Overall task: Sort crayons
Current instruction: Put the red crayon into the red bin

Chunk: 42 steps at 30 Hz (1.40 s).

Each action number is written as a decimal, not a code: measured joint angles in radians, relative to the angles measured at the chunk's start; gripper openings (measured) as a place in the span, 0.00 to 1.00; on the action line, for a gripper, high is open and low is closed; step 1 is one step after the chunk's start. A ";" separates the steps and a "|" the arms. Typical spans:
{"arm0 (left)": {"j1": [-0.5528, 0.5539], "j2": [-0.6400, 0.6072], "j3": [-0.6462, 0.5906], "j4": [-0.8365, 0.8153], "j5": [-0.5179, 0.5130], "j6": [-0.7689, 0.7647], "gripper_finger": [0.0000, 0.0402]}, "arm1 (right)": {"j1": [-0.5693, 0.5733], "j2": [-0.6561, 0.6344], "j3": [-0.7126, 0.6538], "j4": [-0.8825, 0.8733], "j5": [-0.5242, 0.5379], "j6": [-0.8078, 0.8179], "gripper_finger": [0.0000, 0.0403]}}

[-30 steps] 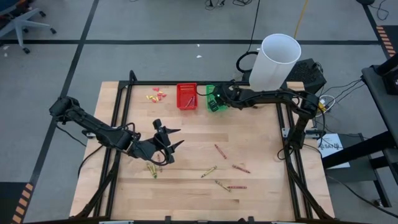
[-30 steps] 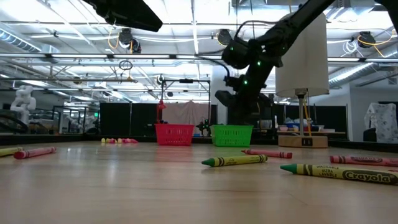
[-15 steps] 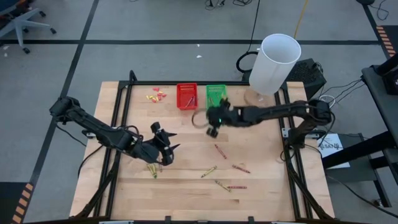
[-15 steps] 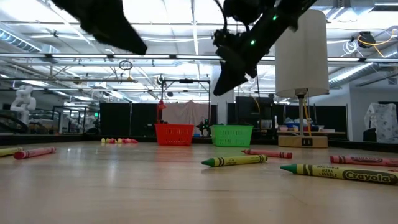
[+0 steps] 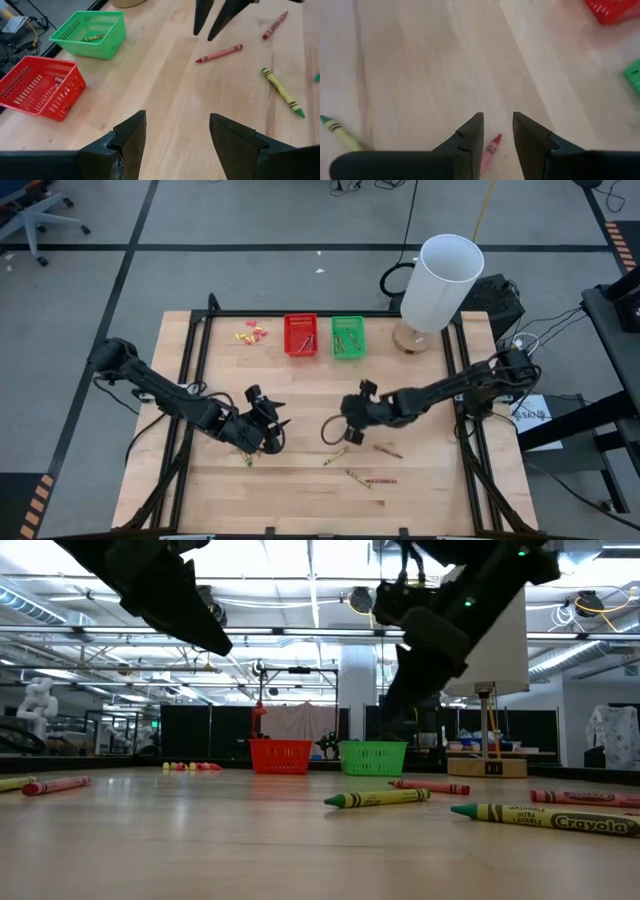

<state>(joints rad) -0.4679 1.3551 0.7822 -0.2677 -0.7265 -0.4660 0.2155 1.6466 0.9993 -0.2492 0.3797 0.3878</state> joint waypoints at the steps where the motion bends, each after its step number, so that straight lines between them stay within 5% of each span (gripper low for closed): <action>1: 0.000 0.002 0.000 0.006 0.000 0.000 0.54 | 0.014 0.000 -0.006 0.003 0.012 0.017 0.23; 8: 0.000 0.007 0.000 0.026 0.013 -0.001 0.54 | 0.108 0.000 -0.085 0.079 0.022 0.101 0.23; 13: 0.001 0.007 0.000 0.028 0.013 0.000 0.54 | 0.181 0.000 -0.166 0.177 0.129 0.165 0.23; 24: 0.001 0.007 0.000 0.048 0.013 0.001 0.54 | 0.271 0.017 -0.271 0.243 0.308 0.322 0.40; 42: 0.001 0.006 0.000 0.058 0.004 0.024 0.54 | 0.263 0.148 -0.292 0.410 0.303 0.339 0.39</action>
<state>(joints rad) -0.4671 1.3613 0.7818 -0.2094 -0.7221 -0.4417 0.4785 1.7945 0.7073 0.1608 0.6830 0.7273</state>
